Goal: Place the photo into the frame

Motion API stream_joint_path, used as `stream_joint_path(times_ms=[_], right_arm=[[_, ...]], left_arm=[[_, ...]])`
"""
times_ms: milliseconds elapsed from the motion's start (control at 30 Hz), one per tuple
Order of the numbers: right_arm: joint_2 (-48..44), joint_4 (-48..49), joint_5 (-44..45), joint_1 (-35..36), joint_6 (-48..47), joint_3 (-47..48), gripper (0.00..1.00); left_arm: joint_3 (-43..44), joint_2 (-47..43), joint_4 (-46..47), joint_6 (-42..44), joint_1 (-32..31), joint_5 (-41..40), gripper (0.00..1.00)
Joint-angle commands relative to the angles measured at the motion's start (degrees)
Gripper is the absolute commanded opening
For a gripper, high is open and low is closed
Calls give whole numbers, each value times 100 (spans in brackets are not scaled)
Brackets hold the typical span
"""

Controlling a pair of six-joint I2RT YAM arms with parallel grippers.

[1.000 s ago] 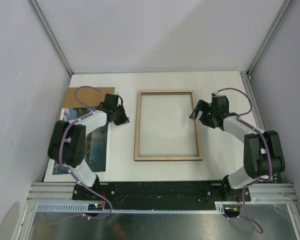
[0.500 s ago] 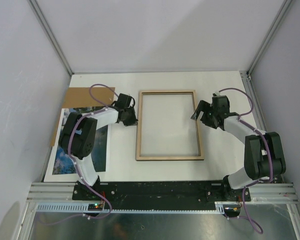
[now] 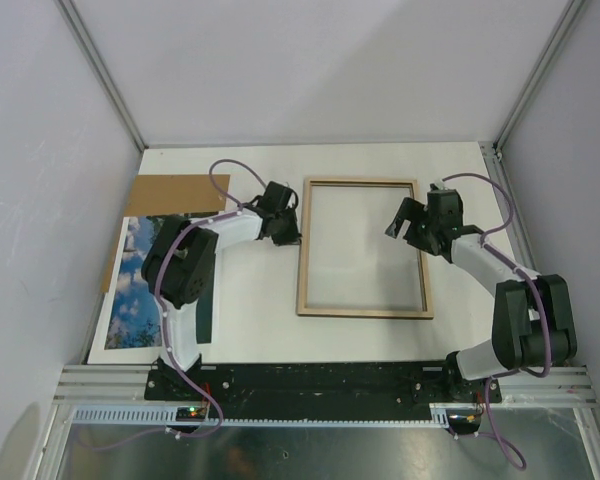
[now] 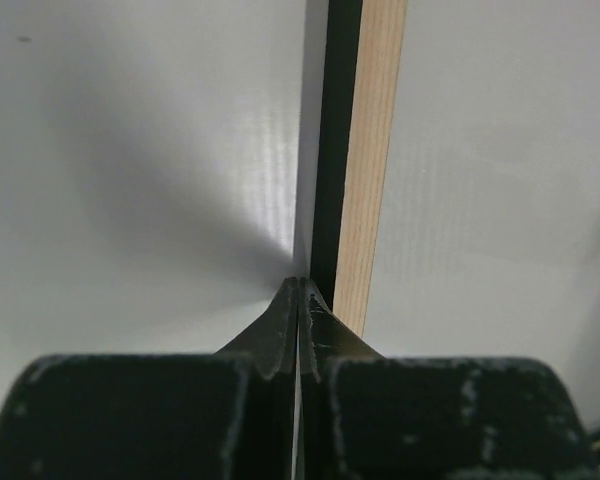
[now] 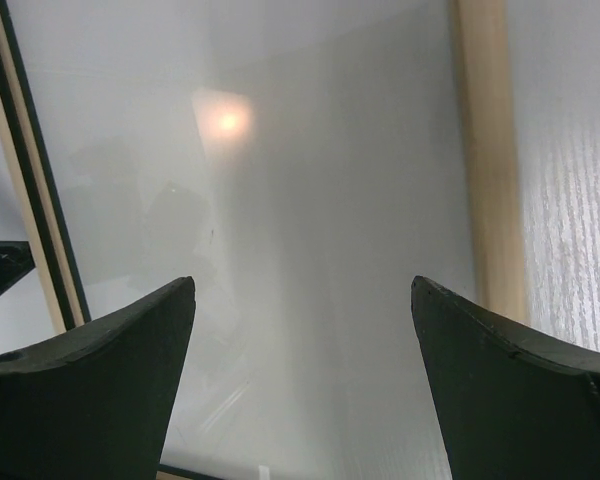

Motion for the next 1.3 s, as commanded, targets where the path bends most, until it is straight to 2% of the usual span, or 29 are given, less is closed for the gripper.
stream_joint_path(times_ms=[0,200,433,600,733,867,1033,1167,1267], right_arm=[[-317,-106,231,22,-64,225,93],[-456,-179,325,34,-61,225,93],[-470,-155,271,61,-39,225,93],[-401,-103,111,210,-46,316,93],[-257,29,-44,585,-15,504,94],[152,392,-425,1176,143,822,94],[929,1453,-1037,2090,537,1261,94],[1772,2304,-1543,2741,904,1762,94],[2429,3054,-1867,3156,1308,2069,94]], left_arm=[[290,208,123,-286,-373,66,0],[411,365,167,-389,-715,180,0],[511,383,189,-346,-717,162,0],[480,-17,157,-236,-419,141,9],[87,-814,64,-202,23,-65,21],[-659,-2016,-104,-387,806,-410,29],[-1589,-3193,-407,-489,2013,-830,41],[-2094,-3785,-674,-511,2978,-623,45],[-2285,-4182,-877,-417,3423,-674,47]])
